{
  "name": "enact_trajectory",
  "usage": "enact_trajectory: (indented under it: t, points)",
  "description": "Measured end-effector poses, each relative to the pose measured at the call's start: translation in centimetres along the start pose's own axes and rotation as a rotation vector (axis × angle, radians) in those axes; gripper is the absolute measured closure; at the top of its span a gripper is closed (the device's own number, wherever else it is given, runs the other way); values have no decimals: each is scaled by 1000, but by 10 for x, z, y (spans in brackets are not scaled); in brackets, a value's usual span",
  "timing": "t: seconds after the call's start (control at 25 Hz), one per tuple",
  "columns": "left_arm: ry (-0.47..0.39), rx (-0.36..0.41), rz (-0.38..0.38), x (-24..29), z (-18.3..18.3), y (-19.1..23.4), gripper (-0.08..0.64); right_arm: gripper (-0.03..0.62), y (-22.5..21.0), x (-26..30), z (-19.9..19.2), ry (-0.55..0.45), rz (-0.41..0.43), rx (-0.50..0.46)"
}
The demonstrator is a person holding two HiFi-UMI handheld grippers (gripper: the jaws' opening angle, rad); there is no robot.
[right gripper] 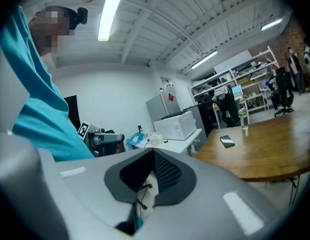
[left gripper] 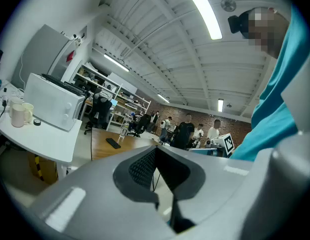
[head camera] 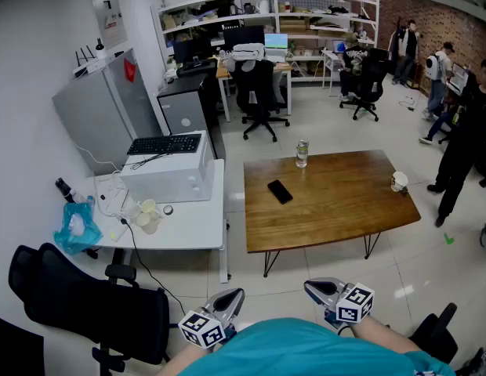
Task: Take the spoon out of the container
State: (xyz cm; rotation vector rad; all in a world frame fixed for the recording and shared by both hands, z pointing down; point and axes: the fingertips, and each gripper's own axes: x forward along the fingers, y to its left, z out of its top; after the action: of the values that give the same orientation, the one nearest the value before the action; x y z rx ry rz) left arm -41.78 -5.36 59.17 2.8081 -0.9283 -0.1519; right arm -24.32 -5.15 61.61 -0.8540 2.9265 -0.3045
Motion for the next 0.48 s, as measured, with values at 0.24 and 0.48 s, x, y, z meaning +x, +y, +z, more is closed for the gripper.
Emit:
enact_trajectory:
  t: [0.24,0.48]
  points:
    - [3,-34,7,21,-2,-2,560,591,-16,-11,8,-7,-6,-11]
    - [3,-13,-16,68,-3,-33,560,591,-39,-57,22,-11,-12,-25]
